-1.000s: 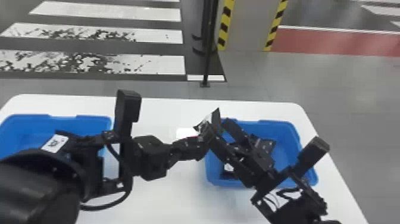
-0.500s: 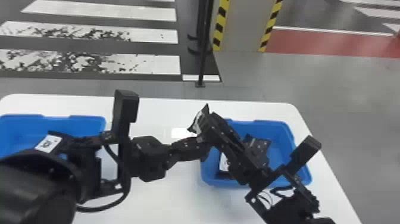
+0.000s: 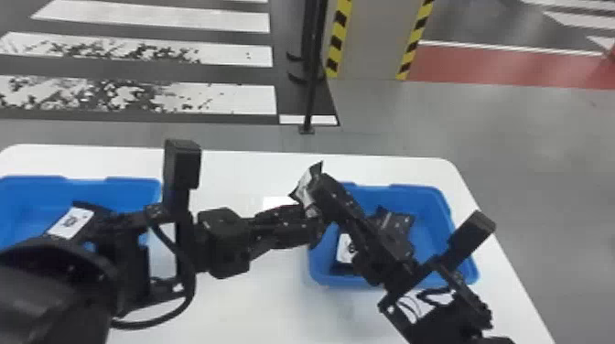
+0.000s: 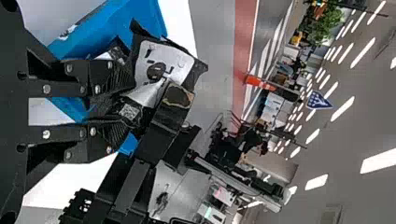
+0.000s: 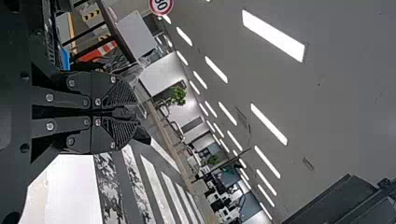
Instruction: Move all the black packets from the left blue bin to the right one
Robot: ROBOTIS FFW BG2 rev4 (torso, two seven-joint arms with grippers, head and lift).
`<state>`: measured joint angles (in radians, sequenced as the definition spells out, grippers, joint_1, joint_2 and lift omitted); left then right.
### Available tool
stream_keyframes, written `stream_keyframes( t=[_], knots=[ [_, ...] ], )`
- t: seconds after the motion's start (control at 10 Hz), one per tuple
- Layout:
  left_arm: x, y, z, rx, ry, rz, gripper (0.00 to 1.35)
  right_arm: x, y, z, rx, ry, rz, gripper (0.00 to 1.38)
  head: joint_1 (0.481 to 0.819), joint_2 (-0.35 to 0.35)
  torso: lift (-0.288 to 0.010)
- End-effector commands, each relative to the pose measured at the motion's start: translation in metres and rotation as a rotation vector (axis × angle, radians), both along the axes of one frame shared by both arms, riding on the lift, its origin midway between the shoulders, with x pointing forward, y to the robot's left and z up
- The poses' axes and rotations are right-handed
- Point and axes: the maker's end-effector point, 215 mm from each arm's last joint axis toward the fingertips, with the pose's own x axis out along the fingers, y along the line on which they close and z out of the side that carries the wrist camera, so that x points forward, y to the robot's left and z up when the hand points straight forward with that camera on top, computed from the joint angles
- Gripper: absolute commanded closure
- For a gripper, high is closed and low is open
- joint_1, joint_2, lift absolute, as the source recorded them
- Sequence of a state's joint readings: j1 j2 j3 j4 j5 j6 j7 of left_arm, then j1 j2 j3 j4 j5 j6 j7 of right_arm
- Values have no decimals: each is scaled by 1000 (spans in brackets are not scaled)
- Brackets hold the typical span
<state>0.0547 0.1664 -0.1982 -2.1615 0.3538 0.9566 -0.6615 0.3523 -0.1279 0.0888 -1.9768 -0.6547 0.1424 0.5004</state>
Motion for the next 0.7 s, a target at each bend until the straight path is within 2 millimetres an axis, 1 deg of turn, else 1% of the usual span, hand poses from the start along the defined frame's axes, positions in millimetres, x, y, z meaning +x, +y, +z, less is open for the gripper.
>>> stream_keyframes(
  t=[0.0, 0.1, 0.2, 0.3, 0.4, 0.5, 0.6],
  knots=[
    [2, 17, -11, -6, 27, 41, 380, 6, -19, 1, -15, -7, -36, 1282, 695, -139, -146],
    [-2, 28, -21, -17, 53, 67, 174, 13, -40, -2, -37, -8, -74, 1282, 695, -139, -146],
    [-6, 38, -25, -32, 71, 87, 114, 20, -61, -5, -66, -11, -113, 1282, 695, -144, -146],
    [-12, 45, -29, -39, 83, 101, 117, 29, -87, -14, -114, -5, -161, 1282, 695, -157, -146],
    [-16, 54, -30, -44, 89, 119, 117, 40, -114, -31, -158, 17, -208, 1282, 695, -168, -146],
    [-17, 65, -28, -48, 84, 144, 117, 47, -130, -49, -173, 50, -233, 1282, 695, -192, -146],
    [-14, 82, -27, -49, 73, 182, 117, 54, -151, -73, -209, 90, -265, 1282, 695, -206, -146]
  ],
)
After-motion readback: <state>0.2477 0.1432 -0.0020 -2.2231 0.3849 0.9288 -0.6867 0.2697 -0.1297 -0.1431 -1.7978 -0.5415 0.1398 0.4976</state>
